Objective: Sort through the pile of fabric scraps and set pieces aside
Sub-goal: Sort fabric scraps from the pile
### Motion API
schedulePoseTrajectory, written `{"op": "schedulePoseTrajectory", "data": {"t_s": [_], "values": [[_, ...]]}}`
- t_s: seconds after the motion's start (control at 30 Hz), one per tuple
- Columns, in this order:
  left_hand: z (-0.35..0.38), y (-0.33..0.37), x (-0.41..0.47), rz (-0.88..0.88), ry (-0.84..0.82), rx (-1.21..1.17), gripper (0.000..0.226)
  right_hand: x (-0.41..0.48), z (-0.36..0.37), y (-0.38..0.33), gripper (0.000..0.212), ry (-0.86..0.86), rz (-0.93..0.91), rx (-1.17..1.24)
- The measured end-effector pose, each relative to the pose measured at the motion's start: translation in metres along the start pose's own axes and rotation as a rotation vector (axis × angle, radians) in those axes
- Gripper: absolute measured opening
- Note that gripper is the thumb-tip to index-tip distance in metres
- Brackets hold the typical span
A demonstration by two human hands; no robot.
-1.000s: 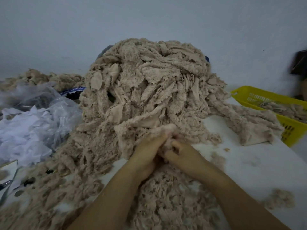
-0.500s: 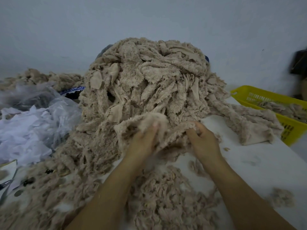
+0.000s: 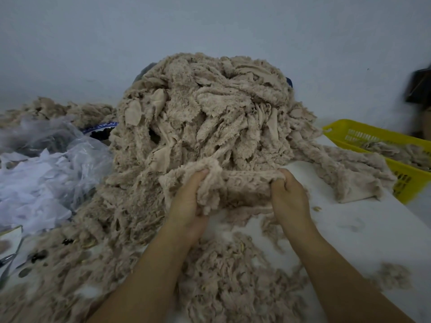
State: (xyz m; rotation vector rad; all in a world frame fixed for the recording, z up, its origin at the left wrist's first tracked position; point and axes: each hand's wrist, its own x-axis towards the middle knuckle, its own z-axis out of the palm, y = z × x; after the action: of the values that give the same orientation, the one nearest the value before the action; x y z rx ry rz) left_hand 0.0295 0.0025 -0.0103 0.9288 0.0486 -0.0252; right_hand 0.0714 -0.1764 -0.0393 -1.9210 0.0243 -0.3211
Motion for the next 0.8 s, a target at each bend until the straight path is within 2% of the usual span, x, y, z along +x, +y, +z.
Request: {"op": "schedulePoseTrajectory", "data": {"t_s": [0.1, 0.17, 0.23, 0.37, 0.47, 0.5, 0.57, 0.63, 0.7, 0.73, 0.8], "values": [[-0.007, 0.007, 0.004, 0.027, 0.059, -0.194, 0.033, 0.004, -0.003, -0.002, 0.025, 0.049, 0.004, -0.001], [-0.020, 0.015, 0.010, 0.068, 0.067, -0.346, 0.050, 0.011, -0.011, 0.000, 0.031, 0.152, 0.075, 0.061], [-0.032, 0.017, 0.016, 0.059, 0.111, -0.411, 0.051, 0.017, -0.021, 0.001, 0.033, 0.175, 0.155, 0.181], [-0.020, 0.008, 0.011, 0.002, 0.046, -0.193, 0.039, 0.005, -0.010, -0.007, 0.032, -0.060, 0.091, 0.308], [-0.004, -0.003, 0.004, -0.051, -0.098, 0.041, 0.038, -0.013, 0.006, -0.014, 0.030, -0.337, -0.115, 0.205], [-0.002, -0.006, 0.002, -0.046, -0.102, 0.115, 0.039, -0.018, 0.010, -0.016, 0.033, -0.426, -0.164, 0.156], [-0.003, -0.012, 0.002, -0.019, -0.056, 0.242, 0.040, -0.024, 0.016, -0.019, 0.039, -0.537, -0.137, 0.163], [-0.004, -0.017, 0.003, -0.013, -0.068, 0.317, 0.038, -0.027, 0.018, -0.020, 0.043, -0.564, -0.082, 0.228], [-0.003, -0.021, 0.007, -0.018, -0.119, 0.340, 0.045, -0.026, 0.017, -0.022, 0.016, -0.529, -0.069, 0.251], [-0.004, -0.024, 0.009, -0.016, -0.141, 0.358, 0.051, -0.025, 0.015, -0.023, 0.011, -0.510, -0.044, 0.268], [-0.003, -0.028, 0.011, -0.013, -0.152, 0.445, 0.060, -0.022, 0.011, -0.021, 0.028, -0.486, 0.052, 0.327]]}}
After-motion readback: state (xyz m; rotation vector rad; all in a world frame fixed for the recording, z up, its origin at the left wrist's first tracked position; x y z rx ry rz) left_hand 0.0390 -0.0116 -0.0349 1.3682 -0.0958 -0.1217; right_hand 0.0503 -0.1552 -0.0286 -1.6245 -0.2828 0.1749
